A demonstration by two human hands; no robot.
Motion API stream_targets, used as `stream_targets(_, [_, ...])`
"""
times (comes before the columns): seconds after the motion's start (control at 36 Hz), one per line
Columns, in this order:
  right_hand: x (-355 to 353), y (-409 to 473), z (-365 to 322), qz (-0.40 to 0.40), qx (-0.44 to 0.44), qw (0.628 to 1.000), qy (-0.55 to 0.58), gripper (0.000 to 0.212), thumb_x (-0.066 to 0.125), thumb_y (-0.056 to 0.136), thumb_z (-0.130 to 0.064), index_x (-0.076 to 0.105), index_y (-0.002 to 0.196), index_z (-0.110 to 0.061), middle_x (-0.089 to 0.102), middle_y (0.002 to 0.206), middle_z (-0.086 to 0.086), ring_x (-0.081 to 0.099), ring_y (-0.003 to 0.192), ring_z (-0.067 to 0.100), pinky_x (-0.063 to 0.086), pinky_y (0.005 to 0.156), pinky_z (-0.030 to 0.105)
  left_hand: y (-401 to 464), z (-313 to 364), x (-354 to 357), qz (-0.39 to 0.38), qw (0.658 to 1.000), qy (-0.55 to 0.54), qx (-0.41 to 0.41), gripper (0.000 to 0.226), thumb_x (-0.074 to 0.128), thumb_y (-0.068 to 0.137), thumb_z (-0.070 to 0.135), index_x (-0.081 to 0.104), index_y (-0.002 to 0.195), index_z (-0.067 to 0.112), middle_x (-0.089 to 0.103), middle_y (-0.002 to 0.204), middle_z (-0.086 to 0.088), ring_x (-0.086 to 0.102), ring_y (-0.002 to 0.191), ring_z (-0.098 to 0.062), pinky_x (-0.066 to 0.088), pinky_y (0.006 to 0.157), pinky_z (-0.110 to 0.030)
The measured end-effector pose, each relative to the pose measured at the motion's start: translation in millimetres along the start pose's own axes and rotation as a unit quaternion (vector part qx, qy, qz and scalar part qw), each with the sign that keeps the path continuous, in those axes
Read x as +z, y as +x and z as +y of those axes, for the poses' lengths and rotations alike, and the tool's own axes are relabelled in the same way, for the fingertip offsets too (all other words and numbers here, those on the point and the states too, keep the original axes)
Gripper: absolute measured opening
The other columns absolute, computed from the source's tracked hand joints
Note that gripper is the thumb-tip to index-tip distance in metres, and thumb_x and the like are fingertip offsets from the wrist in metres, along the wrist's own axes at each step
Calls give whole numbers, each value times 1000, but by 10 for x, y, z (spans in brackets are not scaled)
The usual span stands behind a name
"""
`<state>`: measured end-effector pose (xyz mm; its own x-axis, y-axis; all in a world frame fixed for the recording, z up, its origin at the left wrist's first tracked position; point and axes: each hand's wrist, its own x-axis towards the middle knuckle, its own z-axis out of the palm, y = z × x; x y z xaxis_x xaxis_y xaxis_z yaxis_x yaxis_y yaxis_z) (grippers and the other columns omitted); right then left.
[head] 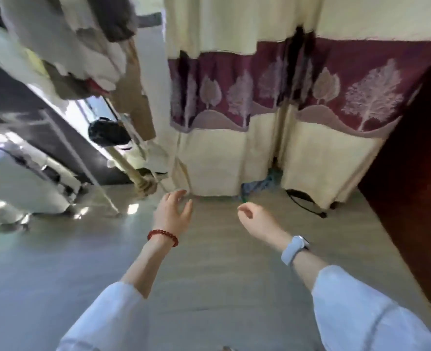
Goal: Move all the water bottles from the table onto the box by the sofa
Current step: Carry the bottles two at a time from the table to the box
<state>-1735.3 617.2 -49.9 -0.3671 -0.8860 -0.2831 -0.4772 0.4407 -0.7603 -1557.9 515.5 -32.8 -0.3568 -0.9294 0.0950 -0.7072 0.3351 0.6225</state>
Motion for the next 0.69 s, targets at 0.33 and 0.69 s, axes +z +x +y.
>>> stream_targets(0.33, [2893,886,-2932,-251,-241,931,-115,29,47,93,-24,56,115,-9,63,113,9,59,104,24,45,87,31,-348,-2895,-2494,244,931,4,-272,31,58,86,22,58,114,10,60,117,-10,57,108,-27,44,92,-38])
stream_targets(0.69, [5670,1728,-5810,-351,-390,841,-130,28,45,92,-27,59,113,-14,65,112,6,59,105,22,40,80,23,282,-5264,-4917,386,846,27,-366,29,56,86,23,57,113,12,58,116,-9,56,104,-25,42,90,-31])
